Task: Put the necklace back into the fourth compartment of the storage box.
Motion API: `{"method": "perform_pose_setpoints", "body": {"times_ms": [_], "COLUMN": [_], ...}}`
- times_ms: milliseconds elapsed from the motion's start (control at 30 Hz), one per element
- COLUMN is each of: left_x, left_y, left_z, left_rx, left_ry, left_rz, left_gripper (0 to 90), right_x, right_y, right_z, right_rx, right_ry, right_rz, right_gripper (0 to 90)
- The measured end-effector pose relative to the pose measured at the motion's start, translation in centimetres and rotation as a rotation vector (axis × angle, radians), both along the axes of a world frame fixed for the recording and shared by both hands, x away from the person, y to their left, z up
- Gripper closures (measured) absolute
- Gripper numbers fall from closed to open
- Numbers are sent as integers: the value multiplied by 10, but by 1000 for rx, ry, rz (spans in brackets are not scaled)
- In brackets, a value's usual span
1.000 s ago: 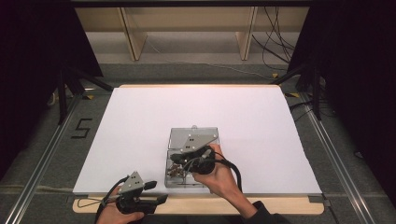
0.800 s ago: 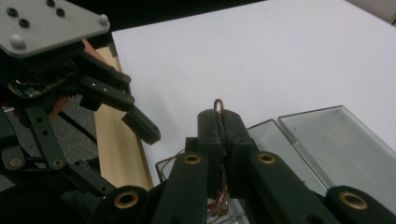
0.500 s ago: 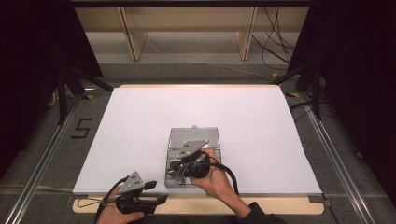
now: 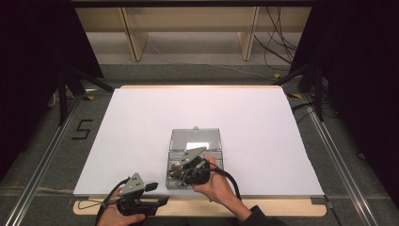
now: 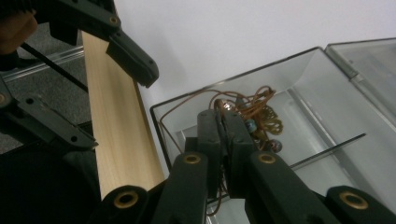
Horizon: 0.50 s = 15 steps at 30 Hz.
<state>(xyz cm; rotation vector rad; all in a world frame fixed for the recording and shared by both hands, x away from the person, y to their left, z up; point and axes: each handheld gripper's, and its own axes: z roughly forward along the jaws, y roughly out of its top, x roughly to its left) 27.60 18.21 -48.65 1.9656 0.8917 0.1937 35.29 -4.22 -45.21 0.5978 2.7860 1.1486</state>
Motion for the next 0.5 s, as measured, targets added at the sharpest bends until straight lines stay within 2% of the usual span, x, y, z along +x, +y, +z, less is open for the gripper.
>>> {"method": "perform_pose_setpoints", "body": {"times_ms": [33, 67, 100, 133, 167, 233, 267, 333, 400, 500], "left_x": [0, 0, 0, 0, 0, 0, 0, 0, 0, 0], "left_y": [0, 0, 0, 0, 0, -1, 0, 0, 0, 0], "left_z": [0, 0, 0, 0, 0, 0, 0, 0, 0, 0], "left_rx": [0, 0, 0, 0, 1, -7, -1, -2, -7, -2], "left_ry": [-1, 0, -1, 0, 0, 0, 1, 0, 0, 1], "left_rz": [0, 0, 0, 0, 0, 2, 3, 0, 2, 3], "left_gripper": [326, 325, 326, 326, 326, 326, 326, 326, 325, 325], "right_x": [2, -1, 1, 1, 2, 3, 2, 2, 2, 2], "right_y": [1, 1, 1, 1, 1, 1, 0, -1, -3, -7], "right_z": [-3, -3, -4, -5, -6, -8, -6, -5, -2, 2], "right_rx": [-1, 0, 0, -2, -11, 4, -8, 21, 21, 40], "right_ry": [-21, 6, -14, -24, -20, -6, 6, 3, 16, -1], "right_rz": [11, -16, 9, 5, 5, -8, -14, -33, -28, -31], "right_gripper": [875, 870, 853, 831, 804, 738, 713, 655, 633, 610]}}
